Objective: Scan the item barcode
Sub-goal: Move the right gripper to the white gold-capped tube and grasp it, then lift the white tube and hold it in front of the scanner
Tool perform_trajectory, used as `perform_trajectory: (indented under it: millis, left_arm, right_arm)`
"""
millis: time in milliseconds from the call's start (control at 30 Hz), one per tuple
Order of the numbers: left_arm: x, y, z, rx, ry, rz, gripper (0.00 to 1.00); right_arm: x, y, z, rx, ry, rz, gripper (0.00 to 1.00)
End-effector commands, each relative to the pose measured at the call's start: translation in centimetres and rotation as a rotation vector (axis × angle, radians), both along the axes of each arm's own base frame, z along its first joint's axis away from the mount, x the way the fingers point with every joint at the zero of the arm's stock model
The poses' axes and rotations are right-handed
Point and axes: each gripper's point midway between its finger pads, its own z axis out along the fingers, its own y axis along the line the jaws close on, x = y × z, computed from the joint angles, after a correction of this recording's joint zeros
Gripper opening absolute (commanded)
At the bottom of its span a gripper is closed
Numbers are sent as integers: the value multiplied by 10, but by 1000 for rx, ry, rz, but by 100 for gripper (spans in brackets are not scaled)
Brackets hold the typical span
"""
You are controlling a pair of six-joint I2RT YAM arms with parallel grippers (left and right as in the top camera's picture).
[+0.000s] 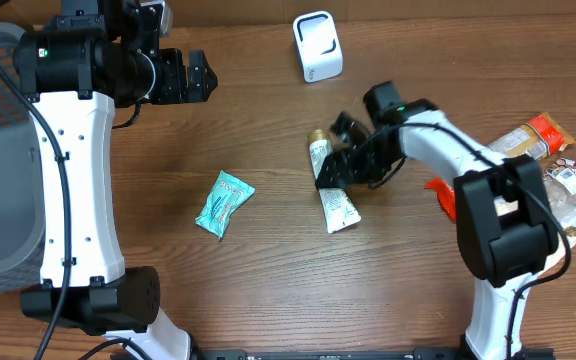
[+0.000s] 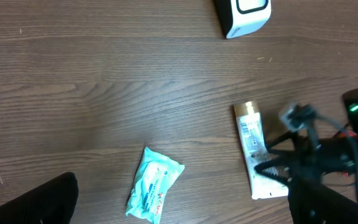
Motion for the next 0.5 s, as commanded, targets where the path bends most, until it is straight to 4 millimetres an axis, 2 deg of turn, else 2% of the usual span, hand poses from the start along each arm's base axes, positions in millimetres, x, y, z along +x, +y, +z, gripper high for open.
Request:
perform_trajectory:
  millis: [0, 67, 100, 133, 233, 467]
  left_arm:
    - [1, 0, 0, 12, -6, -19, 100]
    - [1, 0, 0, 12, -6, -19, 100]
    - [1, 0, 0, 12, -6, -19, 99]
    - [1, 0, 0, 12, -6, -19, 100]
    - [1, 0, 0, 12, -6, -19, 100]
    - [1, 0, 0, 13, -6, -19, 100]
  right_arm:
    - [-8, -9, -15, -109, -23, 16, 80]
    - [-8, -9, -16, -115, -25, 18, 80]
    - [-8, -9, -16, -114, -26, 17, 76]
    - [-7, -9, -16, -114, -26, 13, 70]
    - [-6, -9, -16, -114, -21, -5, 41]
    - [-6, -7, -14, -106, -2, -32, 12]
